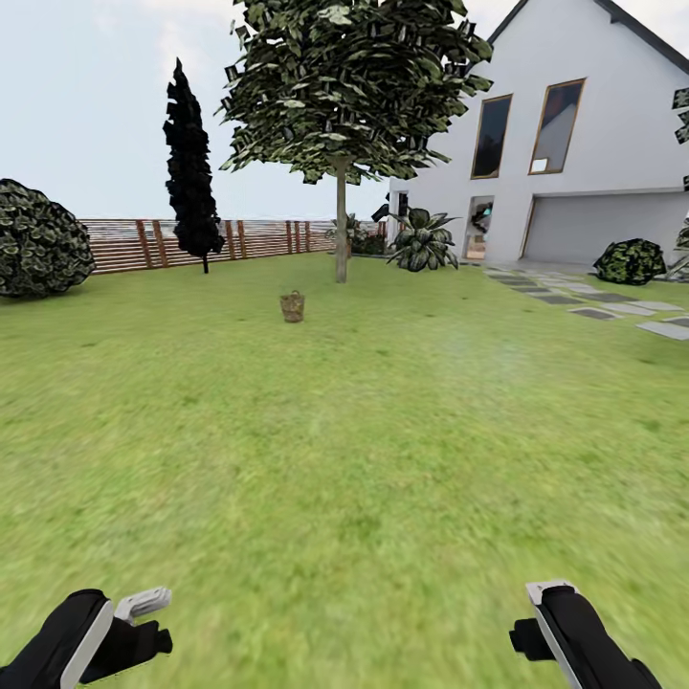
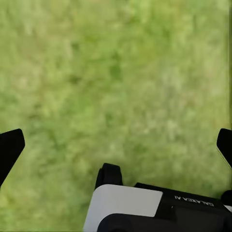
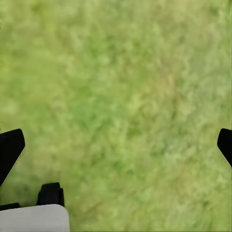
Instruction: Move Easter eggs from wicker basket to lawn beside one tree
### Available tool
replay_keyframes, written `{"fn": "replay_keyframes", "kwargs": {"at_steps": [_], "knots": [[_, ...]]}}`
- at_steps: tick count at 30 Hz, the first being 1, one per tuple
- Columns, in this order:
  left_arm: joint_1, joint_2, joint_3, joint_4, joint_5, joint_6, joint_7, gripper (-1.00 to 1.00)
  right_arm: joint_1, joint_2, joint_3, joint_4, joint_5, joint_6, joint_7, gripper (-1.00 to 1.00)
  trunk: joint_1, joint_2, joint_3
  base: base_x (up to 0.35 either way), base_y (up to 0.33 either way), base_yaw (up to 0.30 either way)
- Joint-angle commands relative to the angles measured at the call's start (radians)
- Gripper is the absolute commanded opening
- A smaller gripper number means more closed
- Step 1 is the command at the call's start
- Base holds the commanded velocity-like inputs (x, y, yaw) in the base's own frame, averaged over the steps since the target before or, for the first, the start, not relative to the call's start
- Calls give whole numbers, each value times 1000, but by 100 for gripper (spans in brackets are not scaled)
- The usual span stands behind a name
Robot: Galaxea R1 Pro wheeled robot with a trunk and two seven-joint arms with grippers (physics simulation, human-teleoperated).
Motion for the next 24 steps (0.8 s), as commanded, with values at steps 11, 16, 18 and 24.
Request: {"fn": "replay_keyframes", "kwargs": {"at_steps": [11, 16, 18, 24], "knots": [[-1, 0, 2, -1, -3, 4, -8, 100, -1, 2, 0, -1, 5, 4, 2, 100, 1, -1, -1, 338, 0, 0], [0, 0, 2, -1, -3, 4, -8, 100, -1, 2, 0, -1, 5, 4, 2, 100, 1, -1, -1, 338, 0, 0], [0, 0, 2, -1, -3, 4, -8, 100, -1, 2, 0, -1, 6, 4, 2, 100, 1, -1, -1, 338, 0, 0], [-1, -1, 2, -1, -3, 4, -8, 100, -1, 3, 0, -1, 8, 4, 2, 100, 1, -1, -1, 338, 0, 0]]}}
